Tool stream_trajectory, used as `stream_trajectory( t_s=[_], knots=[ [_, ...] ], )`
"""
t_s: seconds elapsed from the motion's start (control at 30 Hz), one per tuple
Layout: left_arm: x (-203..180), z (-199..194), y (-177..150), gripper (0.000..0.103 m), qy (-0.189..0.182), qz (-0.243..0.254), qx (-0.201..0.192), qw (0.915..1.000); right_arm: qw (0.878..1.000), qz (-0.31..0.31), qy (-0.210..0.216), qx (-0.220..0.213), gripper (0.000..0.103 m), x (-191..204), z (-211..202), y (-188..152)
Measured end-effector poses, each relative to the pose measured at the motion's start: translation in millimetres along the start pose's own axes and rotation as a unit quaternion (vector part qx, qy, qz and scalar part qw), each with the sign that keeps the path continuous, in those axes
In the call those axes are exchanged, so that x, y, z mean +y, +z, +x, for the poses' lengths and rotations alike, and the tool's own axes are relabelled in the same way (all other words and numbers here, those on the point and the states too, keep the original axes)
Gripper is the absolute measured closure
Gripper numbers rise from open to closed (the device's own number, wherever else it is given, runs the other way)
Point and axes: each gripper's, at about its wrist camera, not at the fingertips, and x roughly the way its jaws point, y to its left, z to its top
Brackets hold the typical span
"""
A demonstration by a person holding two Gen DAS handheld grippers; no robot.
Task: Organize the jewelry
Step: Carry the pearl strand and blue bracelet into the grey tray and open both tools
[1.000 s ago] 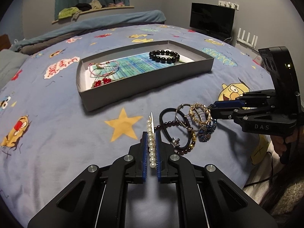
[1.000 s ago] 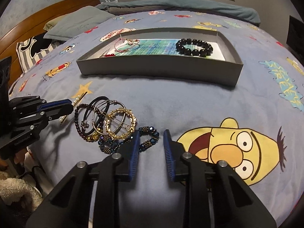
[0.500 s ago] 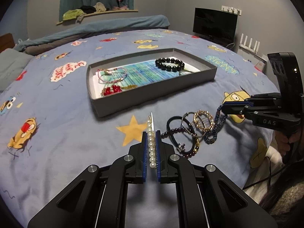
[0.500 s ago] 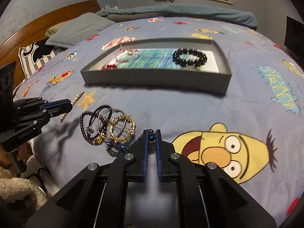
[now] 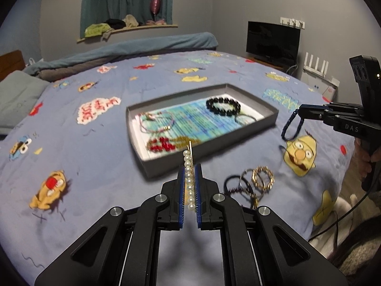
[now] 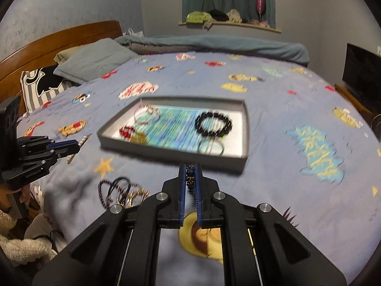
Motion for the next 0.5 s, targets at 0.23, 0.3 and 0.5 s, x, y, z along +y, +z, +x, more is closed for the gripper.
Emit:
stream_trajectory(
  t_s=[0.23,0.3,0.5],
  knots=[
    [16,1,25,0.095,0.0,-0.013,-0.003,0.9999,0.999,-0.007,-0.019,-0.036,0.096,-11,-9,29],
    [20,3,31,0.095,0.004,-0.011,-0.002,0.9999,0.999,-0.008,-0.021,-0.043,0.096,-13,-9,35],
    [30,24,52,0.095,0.002,-0.007,0.013,0.9999,0.998,-0.003,-0.028,-0.054,0.096,-21,0,53]
  ],
)
